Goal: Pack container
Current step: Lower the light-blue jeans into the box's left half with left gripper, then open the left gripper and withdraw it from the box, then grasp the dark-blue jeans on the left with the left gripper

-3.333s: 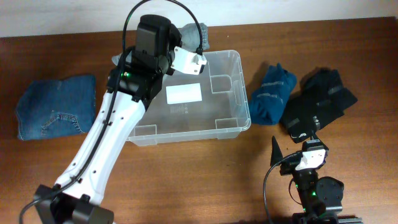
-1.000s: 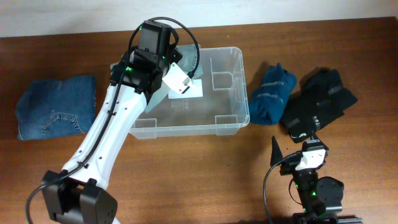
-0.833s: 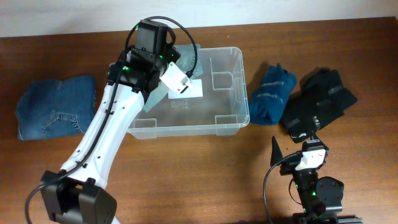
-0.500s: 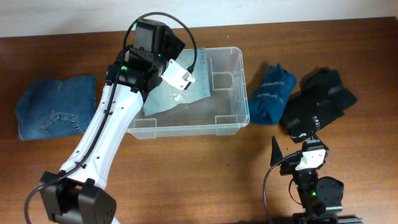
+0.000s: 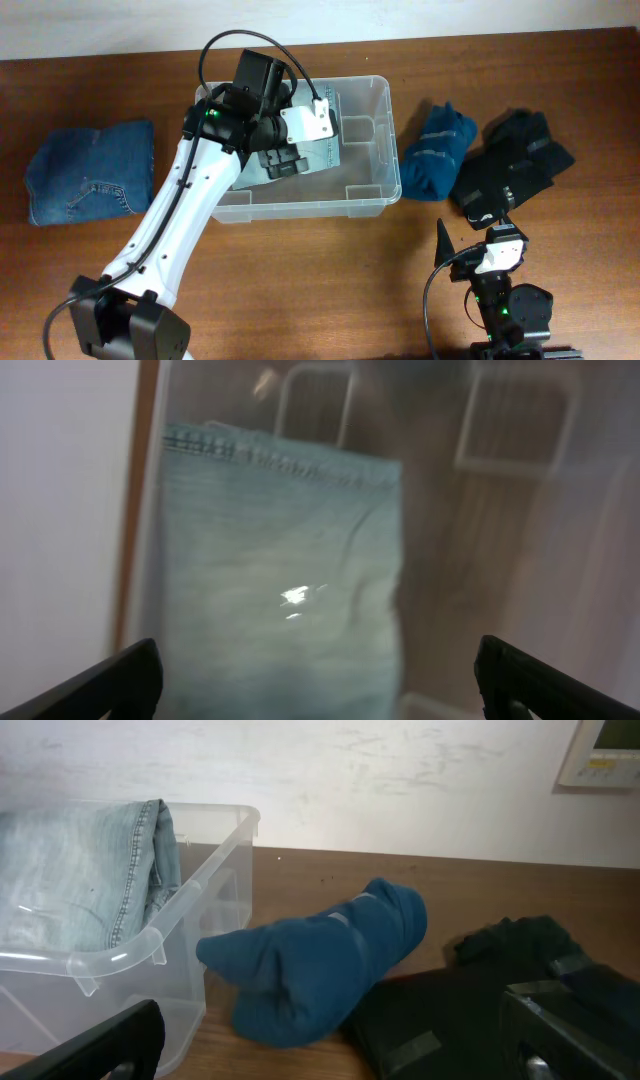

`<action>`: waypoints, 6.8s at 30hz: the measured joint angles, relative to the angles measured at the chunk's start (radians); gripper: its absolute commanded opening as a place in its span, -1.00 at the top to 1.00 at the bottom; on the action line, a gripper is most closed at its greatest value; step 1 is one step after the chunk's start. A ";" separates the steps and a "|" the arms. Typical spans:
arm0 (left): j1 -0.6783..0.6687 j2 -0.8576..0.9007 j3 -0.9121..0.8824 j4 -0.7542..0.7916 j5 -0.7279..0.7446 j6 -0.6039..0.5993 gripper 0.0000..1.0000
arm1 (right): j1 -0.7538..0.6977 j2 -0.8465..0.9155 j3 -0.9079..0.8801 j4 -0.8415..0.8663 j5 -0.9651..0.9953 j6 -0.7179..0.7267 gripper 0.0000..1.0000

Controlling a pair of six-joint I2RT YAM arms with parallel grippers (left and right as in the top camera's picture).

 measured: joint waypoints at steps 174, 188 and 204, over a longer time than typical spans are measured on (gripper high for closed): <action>0.468 0.434 -0.093 0.157 -0.738 -1.085 -0.99 | 0.000 0.000 0.000 0.000 0.000 0.000 -0.97; 0.495 0.505 -0.053 0.222 -0.809 -1.076 0.28 | 0.000 0.000 0.000 0.000 0.000 -0.001 -0.97; 0.526 0.618 0.623 -0.565 -0.486 -1.071 0.99 | 0.000 0.000 0.000 0.000 0.000 0.000 -0.96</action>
